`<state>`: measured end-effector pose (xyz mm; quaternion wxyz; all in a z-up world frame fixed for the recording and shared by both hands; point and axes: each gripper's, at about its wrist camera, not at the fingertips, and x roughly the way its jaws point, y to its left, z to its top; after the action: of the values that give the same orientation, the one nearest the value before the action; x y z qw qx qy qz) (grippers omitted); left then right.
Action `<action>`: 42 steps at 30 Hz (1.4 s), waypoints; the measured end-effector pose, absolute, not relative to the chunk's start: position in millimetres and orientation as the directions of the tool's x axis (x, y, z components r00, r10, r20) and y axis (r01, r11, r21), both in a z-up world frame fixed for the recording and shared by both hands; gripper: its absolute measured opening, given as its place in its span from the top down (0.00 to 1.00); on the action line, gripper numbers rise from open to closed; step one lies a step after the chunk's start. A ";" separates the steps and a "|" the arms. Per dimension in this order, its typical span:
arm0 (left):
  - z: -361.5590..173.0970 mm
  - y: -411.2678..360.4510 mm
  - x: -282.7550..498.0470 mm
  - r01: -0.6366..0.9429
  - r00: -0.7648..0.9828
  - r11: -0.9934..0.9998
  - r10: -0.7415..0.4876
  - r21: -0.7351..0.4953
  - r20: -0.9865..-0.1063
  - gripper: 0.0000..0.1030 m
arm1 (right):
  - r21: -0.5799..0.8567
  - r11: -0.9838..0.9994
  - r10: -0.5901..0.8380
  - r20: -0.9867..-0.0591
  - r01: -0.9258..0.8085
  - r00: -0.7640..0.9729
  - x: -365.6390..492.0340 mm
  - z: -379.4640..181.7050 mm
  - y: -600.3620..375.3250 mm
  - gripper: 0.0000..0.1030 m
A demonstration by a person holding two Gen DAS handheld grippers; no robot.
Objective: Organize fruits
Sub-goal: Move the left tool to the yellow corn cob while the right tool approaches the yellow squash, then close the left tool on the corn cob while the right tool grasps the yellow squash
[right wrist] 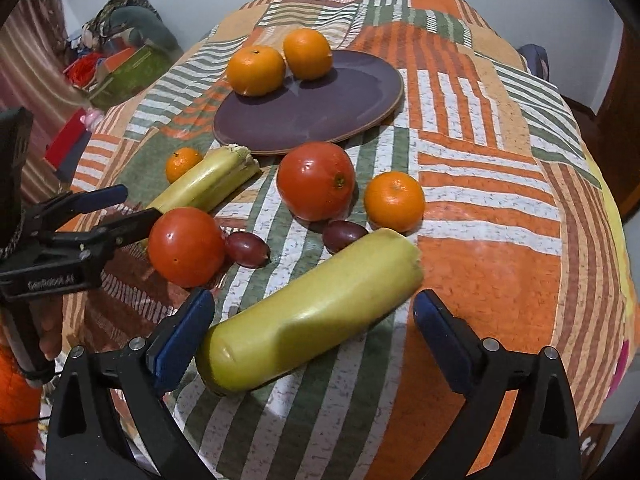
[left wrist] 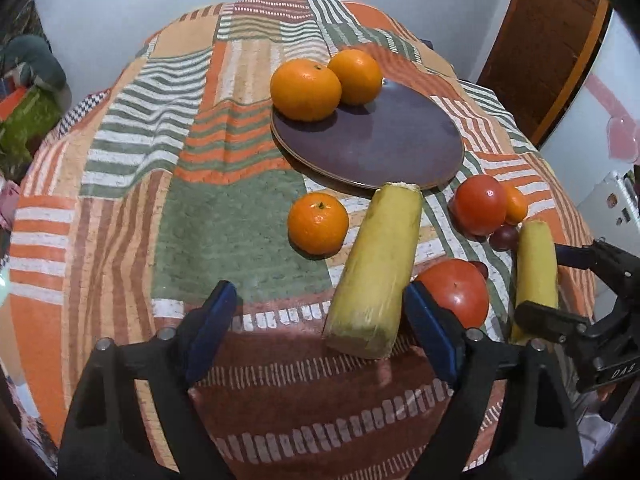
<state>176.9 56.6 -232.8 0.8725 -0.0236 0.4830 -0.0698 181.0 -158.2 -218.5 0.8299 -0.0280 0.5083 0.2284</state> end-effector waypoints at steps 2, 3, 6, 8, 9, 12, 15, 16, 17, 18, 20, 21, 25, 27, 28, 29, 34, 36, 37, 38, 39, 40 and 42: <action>-231.9 54.5 175.6 0.114 0.530 0.988 -0.149 -0.104 -0.835 0.25 | 0.181 0.890 0.353 -0.854 -0.418 0.382 180.7 -218.8 -158.0 0.05; -230.6 52.0 174.3 0.130 0.531 0.986 -0.155 -0.101 -0.833 0.27 | 0.183 0.888 0.357 -0.852 -0.421 0.382 180.5 -218.8 -158.7 0.06; -229.4 46.5 171.3 0.162 0.529 0.982 -0.173 -0.102 -0.831 0.40 | 0.194 0.887 0.367 -0.847 -0.419 0.385 182.7 -217.2 -162.7 0.19; -230.3 46.3 170.6 0.164 0.521 0.979 -0.192 -0.124 -0.832 0.44 | 0.221 0.879 0.390 -0.844 -0.422 0.369 187.9 -214.7 -169.9 0.27; -231.4 46.9 170.9 0.162 0.513 0.977 -0.201 -0.135 -0.834 0.44 | 0.235 0.876 0.400 -0.842 -0.421 0.362 189.5 -214.0 -172.2 0.29; -232.9 47.1 172.3 0.177 0.500 0.974 -0.215 -0.144 -0.839 0.44 | 0.262 0.871 0.418 -0.841 -0.416 0.345 194.8 -213.1 -182.6 0.33; -231.7 44.0 178.3 0.199 0.486 0.972 -0.206 -0.122 -0.849 0.44 | 0.228 0.869 0.404 -0.840 -0.440 0.362 194.2 -206.5 -188.3 0.39; -232.3 43.0 181.5 0.202 0.478 0.972 -0.205 -0.120 -0.854 0.44 | 0.206 0.869 0.392 -0.840 -0.449 0.374 193.0 -203.8 -188.9 0.47; -233.1 42.5 184.4 0.205 0.469 0.971 -0.207 -0.122 -0.859 0.44 | 0.176 0.868 0.377 -0.841 -0.464 0.389 192.2 -200.5 -189.0 0.50; -234.4 41.5 188.4 0.208 0.458 0.970 -0.210 -0.126 -0.864 0.44 | 0.152 0.865 0.367 -0.841 -0.478 0.397 191.9 -197.4 -189.4 0.55; -236.1 39.6 196.5 0.213 0.443 0.967 -0.222 -0.138 -0.869 0.47 | 0.128 0.864 0.351 -0.847 -0.486 0.400 193.1 -194.4 -191.9 0.55; -236.5 40.4 199.6 0.213 0.437 0.966 -0.231 -0.149 -0.870 0.48 | 0.118 0.868 0.341 -0.849 -0.483 0.405 193.3 -193.7 -192.8 0.55; -237.3 39.0 206.9 0.214 0.421 0.960 -0.258 -0.181 -0.870 0.57 | 0.124 0.884 0.329 -0.850 -0.450 0.412 190.0 -191.8 -197.4 0.54; -236.9 38.1 206.9 0.215 0.421 0.960 -0.255 -0.178 -0.871 0.58 | 0.141 0.891 0.334 -0.847 -0.431 0.414 187.9 -192.6 -200.0 0.50; -236.5 38.4 205.7 0.215 0.420 0.961 -0.254 -0.177 -0.871 0.58 | 0.146 0.895 0.333 -0.847 -0.421 0.415 186.7 -193.0 -201.0 0.46; -236.1 39.1 204.5 0.213 0.421 0.962 -0.251 -0.174 -0.872 0.58 | 0.156 0.897 0.338 -0.847 -0.414 0.411 185.5 -193.3 -201.5 0.44; -233.5 44.4 188.4 0.205 0.427 0.969 -0.214 -0.136 -0.878 0.59 | 0.225 0.889 0.381 -0.846 -0.398 0.373 184.8 -202.6 -196.8 0.27; -232.8 48.2 178.5 0.196 0.427 0.972 -0.205 -0.131 -0.881 0.59 | 0.259 0.880 0.404 -0.849 -0.399 0.341 187.7 -208.9 -190.5 0.26; -232.1 49.6 173.6 0.193 0.427 0.973 -0.202 -0.129 -0.881 0.59 | 0.270 0.875 0.412 -0.850 -0.402 0.327 188.6 -212.2 -187.4 0.24; -231.3 51.2 168.7 0.189 0.429 0.974 -0.197 -0.126 -0.882 0.59 | 0.275 0.873 0.415 -0.853 -0.403 0.317 189.2 -215.7 -183.4 0.23; -230.6 53.3 163.3 0.184 0.430 0.975 -0.193 -0.124 -0.882 0.59 | 0.265 0.876 0.406 -0.855 -0.402 0.322 189.1 -218.4 -179.3 0.21; -230.1 55.6 157.8 0.177 0.430 0.976 -0.192 -0.126 -0.882 0.59 | 0.244 0.880 0.393 -0.856 -0.408 0.336 188.1 -219.4 -175.0 0.21; -229.7 58.8 149.3 0.165 0.428 0.977 -0.193 -0.134 -0.883 0.59 | 0.213 0.881 0.378 -0.854 -0.422 0.357 185.5 -219.2 -170.0 0.22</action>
<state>149.3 58.8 -229.7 0.8449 -0.0134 0.5243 -0.1057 185.5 -170.0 -219.2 0.8235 -0.0215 0.5123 0.2427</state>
